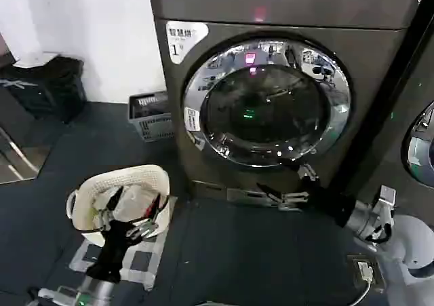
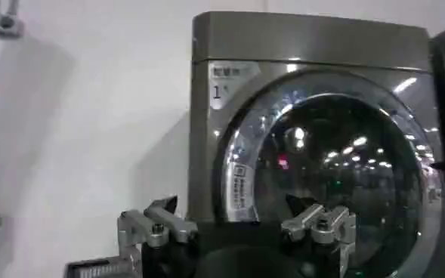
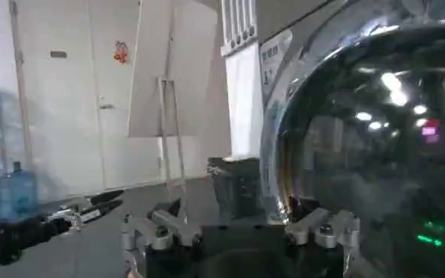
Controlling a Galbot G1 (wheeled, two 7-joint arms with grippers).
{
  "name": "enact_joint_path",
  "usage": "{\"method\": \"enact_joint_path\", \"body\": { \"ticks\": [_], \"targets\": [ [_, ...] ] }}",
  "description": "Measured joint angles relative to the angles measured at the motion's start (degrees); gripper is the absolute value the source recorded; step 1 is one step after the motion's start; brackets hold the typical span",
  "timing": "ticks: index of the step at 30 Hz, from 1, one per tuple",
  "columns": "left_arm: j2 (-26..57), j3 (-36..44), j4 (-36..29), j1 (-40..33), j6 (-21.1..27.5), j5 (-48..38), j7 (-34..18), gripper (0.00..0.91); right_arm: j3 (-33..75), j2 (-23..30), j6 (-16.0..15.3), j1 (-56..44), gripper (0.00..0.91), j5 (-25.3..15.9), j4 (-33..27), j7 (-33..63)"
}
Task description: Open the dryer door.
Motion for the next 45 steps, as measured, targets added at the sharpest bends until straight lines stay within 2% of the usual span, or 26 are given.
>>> {"method": "enact_joint_path", "body": {
  "ticks": [4,13,28,45],
  "targets": [
    [0.0,0.2,-0.3,0.2,1.2,0.6,-0.5,0.907,-3.3,-0.1,3.8,3.8,0.907,-1.7,-2.5,0.4],
    [-0.7,1.0,-0.3,0.0,1.5,2.6,-1.4,0.907,-12.5,-0.1,8.7,12.6,0.907,-7.3,-11.3,3.1],
    [-1.5,1.4,-1.3,0.1,5.7,5.7,-2.5,0.907,-23.6,3.7,10.6,23.5,0.907,-10.2,-24.5,3.0],
    [-3.0,1.4,-1.9,1.6,4.2,7.5,0.0,0.907,-28.3,6.6,10.6,29.2,0.907,-11.1,-29.3,2.6]
  ]
}}
